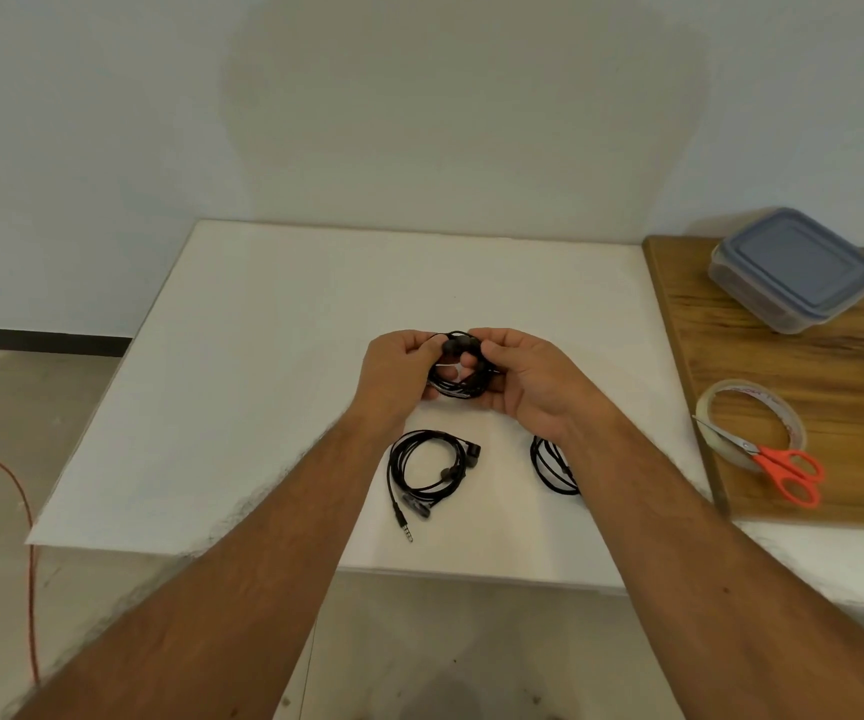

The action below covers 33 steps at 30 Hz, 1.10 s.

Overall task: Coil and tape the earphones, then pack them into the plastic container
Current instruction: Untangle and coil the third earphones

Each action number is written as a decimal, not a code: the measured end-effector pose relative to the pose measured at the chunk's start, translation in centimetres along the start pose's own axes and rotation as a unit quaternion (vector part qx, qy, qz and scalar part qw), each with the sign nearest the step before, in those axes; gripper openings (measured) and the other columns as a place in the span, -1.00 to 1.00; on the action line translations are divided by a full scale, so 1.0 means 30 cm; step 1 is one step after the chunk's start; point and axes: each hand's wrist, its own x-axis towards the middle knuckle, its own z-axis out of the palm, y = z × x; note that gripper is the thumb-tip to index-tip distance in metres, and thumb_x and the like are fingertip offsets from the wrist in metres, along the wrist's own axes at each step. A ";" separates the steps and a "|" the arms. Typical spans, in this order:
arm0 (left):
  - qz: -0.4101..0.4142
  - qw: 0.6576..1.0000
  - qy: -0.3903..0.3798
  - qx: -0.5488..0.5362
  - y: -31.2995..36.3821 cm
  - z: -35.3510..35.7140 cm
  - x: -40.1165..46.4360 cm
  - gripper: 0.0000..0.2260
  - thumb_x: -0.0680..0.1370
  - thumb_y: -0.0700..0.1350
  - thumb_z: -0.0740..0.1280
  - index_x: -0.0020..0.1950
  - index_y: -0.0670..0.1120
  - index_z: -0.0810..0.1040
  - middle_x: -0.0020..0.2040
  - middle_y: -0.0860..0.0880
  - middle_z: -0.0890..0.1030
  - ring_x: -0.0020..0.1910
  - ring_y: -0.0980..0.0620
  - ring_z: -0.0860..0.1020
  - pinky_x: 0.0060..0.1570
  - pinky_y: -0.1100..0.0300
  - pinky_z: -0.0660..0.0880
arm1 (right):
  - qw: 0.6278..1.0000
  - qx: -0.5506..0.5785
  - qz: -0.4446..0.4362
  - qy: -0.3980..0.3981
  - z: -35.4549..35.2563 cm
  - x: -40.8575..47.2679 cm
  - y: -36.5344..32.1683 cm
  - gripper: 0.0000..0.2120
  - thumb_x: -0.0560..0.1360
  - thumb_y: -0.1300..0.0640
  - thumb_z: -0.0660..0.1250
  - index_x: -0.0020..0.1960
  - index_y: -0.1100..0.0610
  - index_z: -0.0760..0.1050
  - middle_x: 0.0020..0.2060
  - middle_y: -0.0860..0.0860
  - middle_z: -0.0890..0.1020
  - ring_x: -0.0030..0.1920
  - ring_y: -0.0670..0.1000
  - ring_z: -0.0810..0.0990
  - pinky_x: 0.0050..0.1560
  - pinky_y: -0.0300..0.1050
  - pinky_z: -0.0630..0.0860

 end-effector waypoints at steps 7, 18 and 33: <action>-0.069 0.990 -0.004 -0.119 0.002 0.003 0.000 -0.88 0.59 -0.16 0.33 -0.08 -0.09 0.65 -0.26 0.02 0.68 -0.36 0.20 0.58 -0.40 0.32 0.39 | 0.967 -0.217 -0.103 0.085 0.019 0.002 0.011 -0.89 0.62 0.19 0.25 0.01 0.17 0.54 -0.15 0.14 0.67 -0.18 0.10 0.67 -0.19 0.06 0.67; -0.041 0.996 0.078 -0.021 -0.024 0.024 0.000 -0.88 0.57 -0.15 0.36 -0.10 -0.13 0.67 -0.25 -0.05 0.71 -0.33 0.12 0.64 -0.46 0.28 0.50 | 0.766 -0.593 -0.225 0.110 0.020 -0.015 0.007 -0.72 0.51 0.18 0.26 0.18 0.10 0.59 -0.04 -0.01 0.64 -0.01 0.01 0.56 0.05 -0.02 0.50; -0.031 0.999 0.041 0.012 -0.018 0.031 -0.005 -0.90 0.57 -0.15 0.36 -0.09 -0.09 0.66 -0.22 -0.06 0.71 -0.25 0.06 0.68 -0.41 0.25 0.54 | 0.753 -0.608 -0.230 0.106 0.021 0.005 0.035 -0.57 0.51 0.25 0.25 0.37 0.11 0.47 0.30 0.03 0.56 0.32 0.07 0.46 0.29 -0.08 0.36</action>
